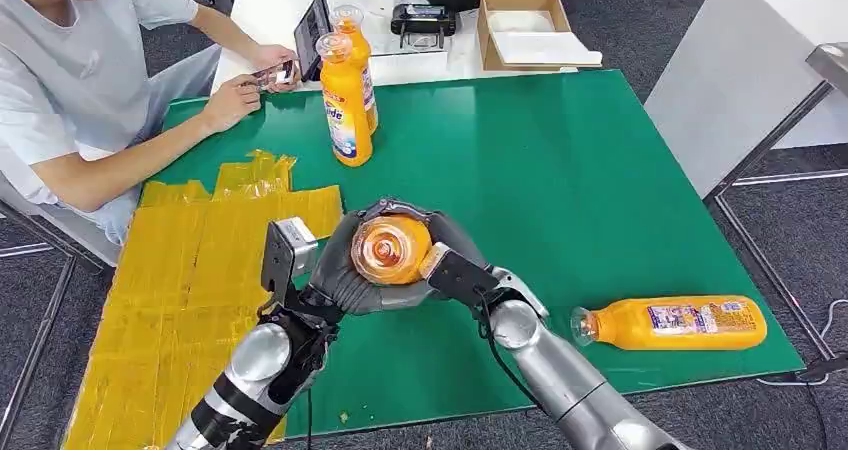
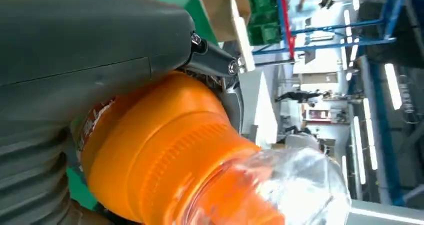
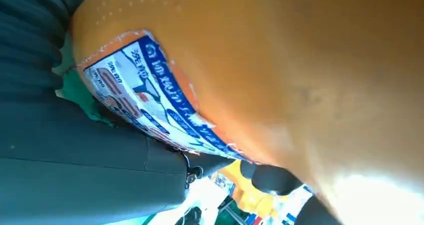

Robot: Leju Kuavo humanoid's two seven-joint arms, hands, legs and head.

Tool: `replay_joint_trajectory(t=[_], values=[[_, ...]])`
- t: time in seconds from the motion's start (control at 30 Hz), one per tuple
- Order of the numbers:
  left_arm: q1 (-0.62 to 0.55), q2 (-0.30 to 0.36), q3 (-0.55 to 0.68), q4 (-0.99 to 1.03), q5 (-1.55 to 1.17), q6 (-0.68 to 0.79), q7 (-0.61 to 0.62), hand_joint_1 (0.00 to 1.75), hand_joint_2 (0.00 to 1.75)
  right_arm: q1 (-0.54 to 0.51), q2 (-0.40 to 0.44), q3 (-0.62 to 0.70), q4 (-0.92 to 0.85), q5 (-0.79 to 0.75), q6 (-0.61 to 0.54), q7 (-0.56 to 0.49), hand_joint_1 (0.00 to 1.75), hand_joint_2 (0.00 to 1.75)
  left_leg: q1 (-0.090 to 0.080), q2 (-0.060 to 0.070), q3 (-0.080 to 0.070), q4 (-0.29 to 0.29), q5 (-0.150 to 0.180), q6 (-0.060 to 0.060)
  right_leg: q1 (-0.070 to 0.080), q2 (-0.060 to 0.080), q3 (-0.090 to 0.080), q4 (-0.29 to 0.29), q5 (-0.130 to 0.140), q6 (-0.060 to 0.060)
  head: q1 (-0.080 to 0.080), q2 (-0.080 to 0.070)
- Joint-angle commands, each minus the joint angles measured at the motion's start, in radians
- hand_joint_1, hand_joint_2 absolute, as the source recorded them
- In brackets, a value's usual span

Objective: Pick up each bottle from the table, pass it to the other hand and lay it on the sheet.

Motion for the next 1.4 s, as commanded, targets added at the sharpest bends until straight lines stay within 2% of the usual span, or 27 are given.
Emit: replay_joint_trajectory(t=[0.03,0.07,0.1,0.13,0.17,0.2,0.3,0.4,0.47,0.5,0.53,0.6,0.67,0.9,1.0,1.1,1.2,1.3,1.4], values=[[0.006,-0.007,-0.057,0.001,-0.007,0.001,-0.004,1.75,1.75,-0.033,0.034,0.069,0.005,-0.005,-0.005,0.011,1.75,1.75,0.002,0.002,0.005,0.001,-0.003,-0.003,0.002,0.001,0.005,0.0,-0.002,-0.003,0.0,0.0],[0.029,0.014,-0.048,-0.033,-0.012,0.017,-0.02,1.75,1.75,-0.02,0.014,0.062,-0.011,-0.013,-0.004,0.007,1.75,1.75,0.001,0.001,0.003,0.0,-0.002,-0.002,0.001,0.001,0.003,0.0,-0.001,-0.002,0.0,0.0],[0.054,0.039,-0.036,-0.075,-0.01,0.025,-0.036,1.75,1.75,-0.001,-0.009,0.046,-0.029,-0.027,-0.003,-0.001,1.59,1.75,0.001,0.002,0.003,0.0,-0.002,-0.002,0.001,0.001,0.003,0.0,-0.001,-0.002,0.0,0.0],[0.072,0.056,-0.022,-0.11,-0.003,0.03,-0.047,1.75,1.75,0.015,-0.023,0.032,-0.043,-0.035,-0.004,-0.005,0.61,1.75,0.002,0.003,0.007,0.001,-0.004,-0.003,0.002,0.002,0.007,0.0,-0.002,-0.003,0.0,0.0],[0.083,0.06,-0.008,-0.132,0.004,0.035,-0.058,1.75,1.75,0.025,-0.029,0.022,-0.051,-0.039,-0.005,-0.007,0.1,1.75,0.002,0.003,0.009,0.001,-0.004,-0.004,0.002,0.002,0.008,-0.001,-0.002,-0.003,0.0,0.0],[0.095,0.069,0.018,-0.164,0.008,0.05,-0.076,1.75,1.75,0.041,-0.038,0.002,-0.062,-0.05,-0.009,-0.01,0.0,1.75,0.003,0.004,0.011,0.001,-0.005,-0.005,0.003,0.003,0.01,-0.001,-0.003,-0.004,0.0,0.0],[0.119,0.078,0.096,-0.238,0.01,0.098,-0.139,1.75,1.75,0.073,-0.046,-0.048,-0.086,-0.075,-0.032,-0.004,0.0,1.75,0.001,0.0,0.006,0.0,-0.003,-0.003,0.002,-0.001,0.006,-0.001,-0.002,-0.003,0.0,0.0],[0.153,0.098,0.208,-0.331,-0.028,0.186,-0.23,1.75,1.75,0.138,-0.069,-0.129,-0.164,-0.12,-0.074,-0.011,0.0,1.75,0.002,0.001,0.008,0.002,-0.004,-0.004,0.002,0.0,0.008,0.0,-0.003,-0.003,0.0,0.0],[0.162,0.105,0.266,-0.35,-0.037,0.204,-0.235,1.75,1.75,0.183,-0.087,-0.172,-0.233,-0.14,-0.088,-0.015,0.0,1.75,0.003,0.0,0.009,0.002,-0.005,-0.005,0.003,-0.001,0.01,0.0,-0.005,-0.004,0.0,0.0],[0.164,0.099,0.292,-0.348,-0.04,0.216,-0.238,1.75,1.75,0.206,-0.09,-0.196,-0.271,-0.15,-0.098,-0.02,0.0,1.75,0.001,-0.001,0.003,0.0,-0.001,-0.002,0.001,-0.002,0.003,-0.001,-0.001,-0.002,0.0,0.0],[0.16,0.098,0.315,-0.334,-0.041,0.226,-0.239,1.75,1.75,0.228,-0.102,-0.211,-0.315,-0.152,-0.104,-0.022,0.0,1.75,0.002,0.0,0.005,0.001,-0.003,-0.003,0.002,-0.002,0.005,0.0,-0.002,-0.003,0.0,0.0],[0.149,0.1,0.34,-0.305,-0.04,0.231,-0.239,1.75,1.75,0.259,-0.112,-0.235,-0.375,-0.157,-0.113,-0.026,0.0,1.75,0.003,-0.001,0.008,0.002,-0.004,-0.004,0.003,-0.003,0.008,0.0,-0.004,-0.004,0.0,0.0],[0.138,0.099,0.359,-0.27,-0.015,0.221,-0.22,1.75,1.75,0.288,-0.115,-0.264,-0.429,-0.169,-0.124,-0.03,0.0,1.75,0.001,-0.003,0.004,0.001,-0.002,-0.003,0.002,-0.004,0.005,0.0,-0.003,-0.003,0.0,0.0],[0.138,0.092,0.365,-0.259,-0.021,0.232,-0.223,1.75,1.75,0.293,-0.108,-0.273,-0.437,-0.174,-0.135,-0.041,0.0,1.75,0.001,0.0,0.004,0.0,-0.002,-0.003,0.001,-0.002,0.004,-0.001,-0.002,-0.002,0.0,0.0],[0.12,0.094,0.386,-0.22,-0.065,0.28,-0.234,1.75,1.75,0.325,-0.12,-0.296,-0.51,-0.176,-0.158,-0.064,0.0,1.75,0.001,-0.001,0.005,0.0,-0.002,-0.003,0.001,-0.002,0.006,-0.001,-0.002,-0.003,0.0,0.0],[0.088,0.112,0.38,-0.164,-0.248,0.368,-0.256,1.75,1.75,0.351,-0.118,-0.323,-0.58,-0.167,-0.196,-0.095,0.0,1.75,0.001,-0.003,0.004,0.0,-0.001,-0.003,0.001,-0.004,0.004,0.0,-0.002,-0.002,0.0,0.0],[0.047,0.153,0.343,-0.087,-0.576,0.439,-0.199,1.75,1.75,0.367,-0.132,-0.349,-0.65,-0.112,-0.262,-0.127,0.0,1.75,0.002,-0.003,0.007,0.001,-0.003,-0.004,0.002,-0.005,0.007,0.0,-0.004,-0.003,0.0,0.0],[0.028,0.157,0.331,-0.05,-0.672,0.421,-0.173,1.75,1.75,0.37,-0.143,-0.368,-0.678,-0.095,-0.279,-0.128,0.0,1.75,0.001,-0.004,0.004,0.0,-0.001,-0.002,0.001,-0.005,0.004,0.0,-0.002,-0.002,0.0,0.0],[0.005,0.157,0.299,0.022,-0.715,0.301,-0.124,1.75,1.75,0.377,-0.146,-0.404,-0.701,-0.091,-0.301,-0.136,0.0,1.75,0.0,-0.002,0.002,0.0,0.0,-0.002,0.0,-0.004,0.002,-0.001,-0.001,-0.001,0.0,0.0]])
